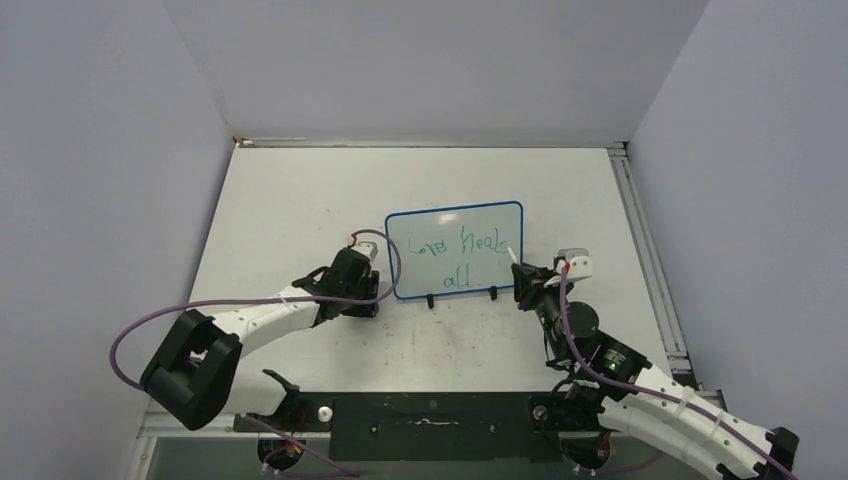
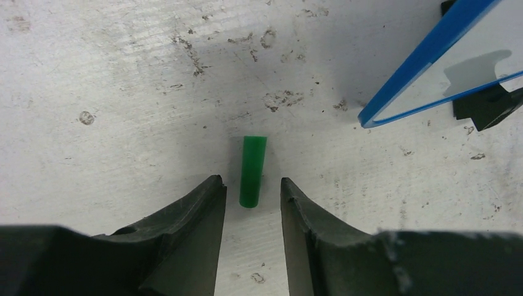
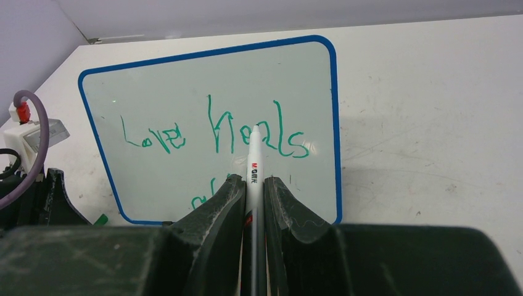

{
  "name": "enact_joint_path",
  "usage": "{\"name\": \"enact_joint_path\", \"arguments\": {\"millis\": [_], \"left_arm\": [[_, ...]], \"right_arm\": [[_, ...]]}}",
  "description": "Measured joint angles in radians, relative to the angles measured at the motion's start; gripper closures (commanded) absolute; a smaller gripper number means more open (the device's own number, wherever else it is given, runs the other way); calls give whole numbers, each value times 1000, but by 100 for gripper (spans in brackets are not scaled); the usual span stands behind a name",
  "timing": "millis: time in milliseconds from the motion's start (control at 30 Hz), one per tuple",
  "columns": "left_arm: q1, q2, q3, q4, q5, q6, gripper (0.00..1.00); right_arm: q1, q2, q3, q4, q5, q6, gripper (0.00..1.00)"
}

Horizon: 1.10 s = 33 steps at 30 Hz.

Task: Write a sentence on the whiteboard
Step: Pick up the pen cap from the center of the board.

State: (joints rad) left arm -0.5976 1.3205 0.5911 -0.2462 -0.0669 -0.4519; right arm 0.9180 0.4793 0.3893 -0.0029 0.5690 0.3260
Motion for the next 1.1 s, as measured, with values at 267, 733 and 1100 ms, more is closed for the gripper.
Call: {"name": "enact_joint_path", "arguments": {"millis": [267,733,1100], "left_arm": [[-53,59,40,-24,-27,-2,83],[-115,-17,66,-125,-105,-34,100],[-120,-422,228,-261,29,112,100]], "right_arm": [[0,-6,-8,-8,0,0,95],[0,17,34,-79,-121,-2,95],[-161,253,224,-141,-718,22,95]]}}
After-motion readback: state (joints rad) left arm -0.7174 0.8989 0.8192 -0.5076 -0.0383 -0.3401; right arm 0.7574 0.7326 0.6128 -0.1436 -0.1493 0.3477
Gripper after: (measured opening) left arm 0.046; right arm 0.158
